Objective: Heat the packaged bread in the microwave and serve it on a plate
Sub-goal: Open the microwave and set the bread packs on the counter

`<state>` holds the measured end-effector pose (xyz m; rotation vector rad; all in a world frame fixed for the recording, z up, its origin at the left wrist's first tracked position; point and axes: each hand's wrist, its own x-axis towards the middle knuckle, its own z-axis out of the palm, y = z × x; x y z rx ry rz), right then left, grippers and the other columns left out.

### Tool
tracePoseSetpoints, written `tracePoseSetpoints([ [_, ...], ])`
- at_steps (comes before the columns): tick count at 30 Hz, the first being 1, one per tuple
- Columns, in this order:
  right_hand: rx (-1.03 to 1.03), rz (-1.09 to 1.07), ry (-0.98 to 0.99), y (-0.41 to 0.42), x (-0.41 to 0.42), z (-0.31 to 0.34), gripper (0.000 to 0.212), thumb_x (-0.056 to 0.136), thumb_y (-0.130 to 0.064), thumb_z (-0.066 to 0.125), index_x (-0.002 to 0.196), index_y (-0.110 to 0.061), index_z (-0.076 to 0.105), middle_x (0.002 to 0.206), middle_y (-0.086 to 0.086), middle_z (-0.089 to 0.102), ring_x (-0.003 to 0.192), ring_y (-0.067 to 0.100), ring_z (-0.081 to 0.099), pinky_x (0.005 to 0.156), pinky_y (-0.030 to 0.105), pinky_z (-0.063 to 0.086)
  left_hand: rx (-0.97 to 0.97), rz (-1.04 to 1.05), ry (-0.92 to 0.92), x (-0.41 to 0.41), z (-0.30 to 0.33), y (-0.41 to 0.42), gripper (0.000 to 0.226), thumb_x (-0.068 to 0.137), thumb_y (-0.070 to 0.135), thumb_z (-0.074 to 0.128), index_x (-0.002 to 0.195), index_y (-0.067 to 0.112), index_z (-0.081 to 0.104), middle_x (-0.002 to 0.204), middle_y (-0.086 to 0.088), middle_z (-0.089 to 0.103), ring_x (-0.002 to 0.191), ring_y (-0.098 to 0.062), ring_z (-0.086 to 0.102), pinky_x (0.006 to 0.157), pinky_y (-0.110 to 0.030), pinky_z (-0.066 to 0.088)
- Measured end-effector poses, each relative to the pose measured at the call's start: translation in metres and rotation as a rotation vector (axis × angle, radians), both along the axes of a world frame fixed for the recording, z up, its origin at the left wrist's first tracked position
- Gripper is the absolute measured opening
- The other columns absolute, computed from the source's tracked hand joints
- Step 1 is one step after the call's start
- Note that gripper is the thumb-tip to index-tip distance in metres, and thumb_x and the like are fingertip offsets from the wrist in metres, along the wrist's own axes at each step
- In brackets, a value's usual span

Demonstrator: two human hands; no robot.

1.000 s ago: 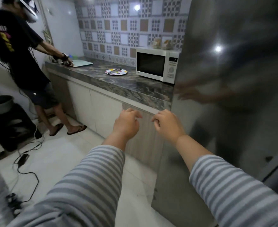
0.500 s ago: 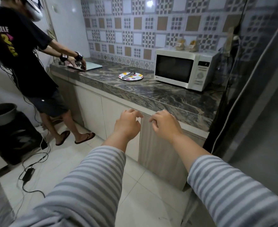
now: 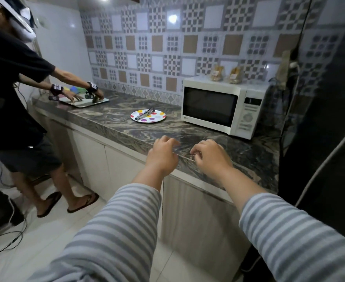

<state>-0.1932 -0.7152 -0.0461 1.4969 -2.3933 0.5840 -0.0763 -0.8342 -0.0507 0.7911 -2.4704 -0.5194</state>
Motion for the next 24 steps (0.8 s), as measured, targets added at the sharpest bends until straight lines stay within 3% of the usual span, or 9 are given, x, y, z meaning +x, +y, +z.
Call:
tracePoseSetpoints([
  [8,0.023,-0.166,-0.025,-0.054,-0.092,-0.003,0.026,0.089,-0.017,0.048,0.100,-0.024,0.071,0.108,-0.004,0.067,0.110,0.018,0.053,0.094,0.037,0.045,0.000,-0.181,-0.004,-0.115,-0.001,-0.079,0.037,0.087,0.013,0.050,0.122,0.022,0.057,0.128,-0.001,0.049,0.127,-0.023,0.038,0.100,-0.044,0.041],
  [15,-0.039,-0.371,-0.083,-0.115,-0.165,0.005,0.027,0.091,-0.017,0.047,0.099,-0.024,0.072,0.107,-0.006,0.068,0.106,0.014,0.056,0.089,0.030,0.046,-0.036,-0.416,-0.012,-0.218,0.012,-0.156,0.037,0.087,0.012,0.051,0.122,0.021,0.057,0.127,-0.001,0.049,0.125,-0.022,0.041,0.100,-0.041,0.042],
  [24,-0.003,-0.545,-0.099,-0.151,-0.223,0.011,0.025,0.093,-0.017,0.049,0.102,-0.026,0.071,0.107,-0.003,0.065,0.107,0.019,0.055,0.086,0.033,0.047,-0.047,-0.546,-0.010,-0.301,0.025,-0.202,0.036,0.091,0.015,0.053,0.126,0.024,0.055,0.131,0.002,0.045,0.124,-0.019,0.039,0.093,-0.039,0.046],
])
